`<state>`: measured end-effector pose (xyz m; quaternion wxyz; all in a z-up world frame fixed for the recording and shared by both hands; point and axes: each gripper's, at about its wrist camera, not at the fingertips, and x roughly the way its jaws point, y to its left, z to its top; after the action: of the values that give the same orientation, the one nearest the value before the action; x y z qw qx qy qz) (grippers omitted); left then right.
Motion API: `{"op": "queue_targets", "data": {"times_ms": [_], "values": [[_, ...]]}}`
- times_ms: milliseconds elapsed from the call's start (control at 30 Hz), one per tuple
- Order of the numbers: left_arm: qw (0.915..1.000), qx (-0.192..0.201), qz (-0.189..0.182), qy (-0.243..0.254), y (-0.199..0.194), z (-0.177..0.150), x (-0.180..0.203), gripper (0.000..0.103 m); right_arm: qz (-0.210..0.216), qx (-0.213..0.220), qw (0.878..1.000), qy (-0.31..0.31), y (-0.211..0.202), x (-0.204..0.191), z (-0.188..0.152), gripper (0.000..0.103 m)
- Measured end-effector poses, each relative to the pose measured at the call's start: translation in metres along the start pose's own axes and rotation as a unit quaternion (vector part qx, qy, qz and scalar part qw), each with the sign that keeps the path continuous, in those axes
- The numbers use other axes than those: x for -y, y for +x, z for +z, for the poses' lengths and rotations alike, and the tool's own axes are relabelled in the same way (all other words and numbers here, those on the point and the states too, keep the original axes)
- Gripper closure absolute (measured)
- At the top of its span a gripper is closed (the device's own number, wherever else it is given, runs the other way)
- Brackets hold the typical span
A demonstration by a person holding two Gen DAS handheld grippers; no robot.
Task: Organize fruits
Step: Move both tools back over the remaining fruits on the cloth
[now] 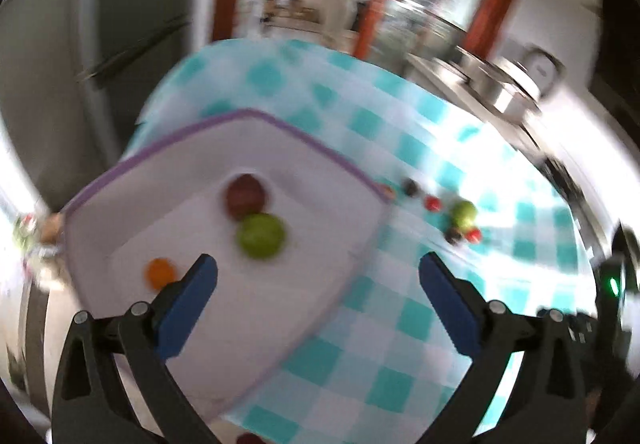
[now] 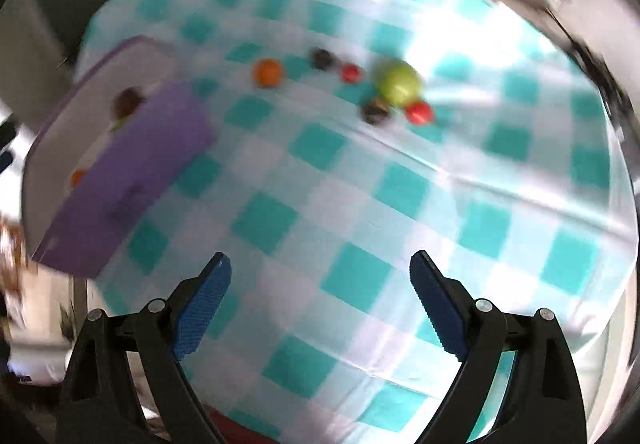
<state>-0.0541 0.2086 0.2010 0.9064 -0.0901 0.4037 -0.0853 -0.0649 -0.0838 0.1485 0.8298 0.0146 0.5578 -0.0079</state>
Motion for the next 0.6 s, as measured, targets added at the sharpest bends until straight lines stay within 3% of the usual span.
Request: {"op": "queue_targets", "data": {"times_ms": [100, 167, 267, 467, 600], "values": [[0.9956, -0.033, -0.041, 0.078, 0.031, -0.007, 0.049, 0.002, -0.016, 0.015, 1.0, -0.017, 0.01, 0.021, 0.009, 0.015], [0.9903, -0.063, -0.044, 0.116, 0.058, -0.012, 0.075, 0.002, -0.033, 0.019, 0.998, -0.044, 0.024, 0.032, 0.027, 0.017], [0.9828, -0.12, -0.051, 0.131, 0.1, -0.022, 0.097, 0.002, -0.046, 0.023, 0.997, -0.05, 0.044, 0.059, 0.054, 0.021], [0.9674, -0.211, -0.029, 0.138, 0.17, -0.048, 0.117, 0.002, -0.051, 0.021, 0.995, -0.083, 0.095, 0.09, 0.102, 0.029], [0.9594, -0.235, -0.018, 0.156, 0.195, -0.062, 0.128, 0.002, -0.038, 0.01, 0.993, -0.109, 0.127, 0.096, 0.122, 0.036]]}}
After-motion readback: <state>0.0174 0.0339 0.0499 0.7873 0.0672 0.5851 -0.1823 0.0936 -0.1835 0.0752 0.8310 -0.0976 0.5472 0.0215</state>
